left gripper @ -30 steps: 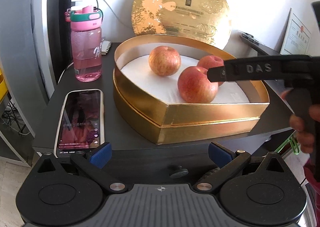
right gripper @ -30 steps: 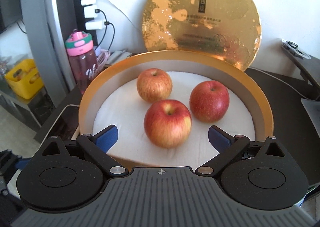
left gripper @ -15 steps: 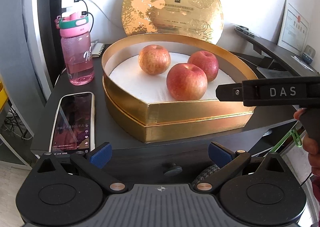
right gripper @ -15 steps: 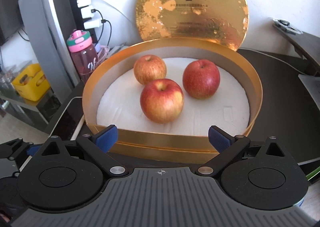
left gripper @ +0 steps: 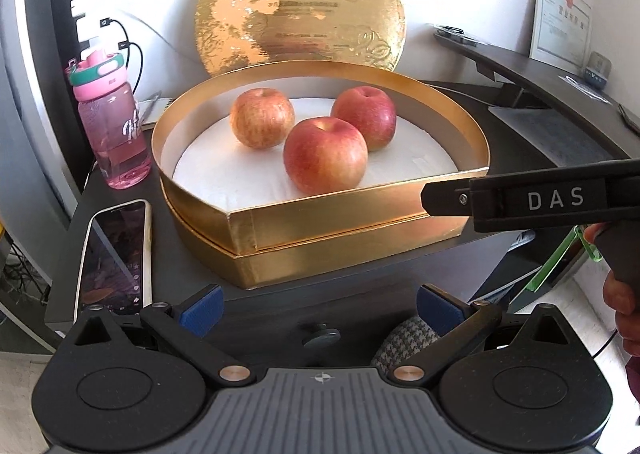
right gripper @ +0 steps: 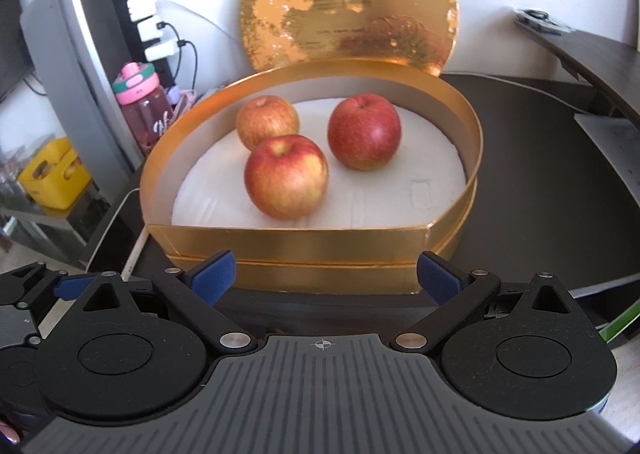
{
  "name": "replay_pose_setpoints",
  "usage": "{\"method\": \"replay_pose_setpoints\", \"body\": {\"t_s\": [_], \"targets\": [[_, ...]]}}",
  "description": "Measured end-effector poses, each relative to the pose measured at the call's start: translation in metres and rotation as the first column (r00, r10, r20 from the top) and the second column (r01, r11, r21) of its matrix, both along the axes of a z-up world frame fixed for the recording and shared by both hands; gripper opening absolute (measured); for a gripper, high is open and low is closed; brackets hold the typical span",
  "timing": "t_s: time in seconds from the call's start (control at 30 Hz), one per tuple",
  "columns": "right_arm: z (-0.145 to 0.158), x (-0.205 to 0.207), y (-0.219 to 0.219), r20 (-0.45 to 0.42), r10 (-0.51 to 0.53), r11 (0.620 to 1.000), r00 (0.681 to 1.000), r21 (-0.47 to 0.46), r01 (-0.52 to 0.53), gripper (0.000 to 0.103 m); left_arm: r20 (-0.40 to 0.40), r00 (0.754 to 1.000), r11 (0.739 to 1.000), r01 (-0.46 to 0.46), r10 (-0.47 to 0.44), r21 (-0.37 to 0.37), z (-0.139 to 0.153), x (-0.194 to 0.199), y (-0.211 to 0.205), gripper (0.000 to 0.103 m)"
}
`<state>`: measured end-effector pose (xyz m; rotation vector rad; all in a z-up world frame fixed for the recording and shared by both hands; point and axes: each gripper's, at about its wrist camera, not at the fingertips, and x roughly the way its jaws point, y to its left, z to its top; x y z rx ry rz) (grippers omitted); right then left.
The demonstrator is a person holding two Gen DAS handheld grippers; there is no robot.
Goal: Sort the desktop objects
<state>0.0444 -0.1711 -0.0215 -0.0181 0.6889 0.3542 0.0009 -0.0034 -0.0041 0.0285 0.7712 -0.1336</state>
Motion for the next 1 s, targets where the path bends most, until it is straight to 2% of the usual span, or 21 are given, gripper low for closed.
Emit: {"method": "replay_pose_setpoints", "body": {"t_s": [0.77,1.0], "targets": [[0.001,-0.009,-0.013,0.004,-0.011,1.0,1.0,0.014,0.011,0.1,0.002,1.0,1.0,0.002,-0.002,0.004,0.001,-0.005,-0.009,0.103],[0.004,-0.013,-0.014,0.015,-0.028,1.0,0.999,0.007,0.028,0.1,-0.012,0.999,0.999,-0.047,0.047,-0.007,0.004,0.002,-0.002,0.103]]}}
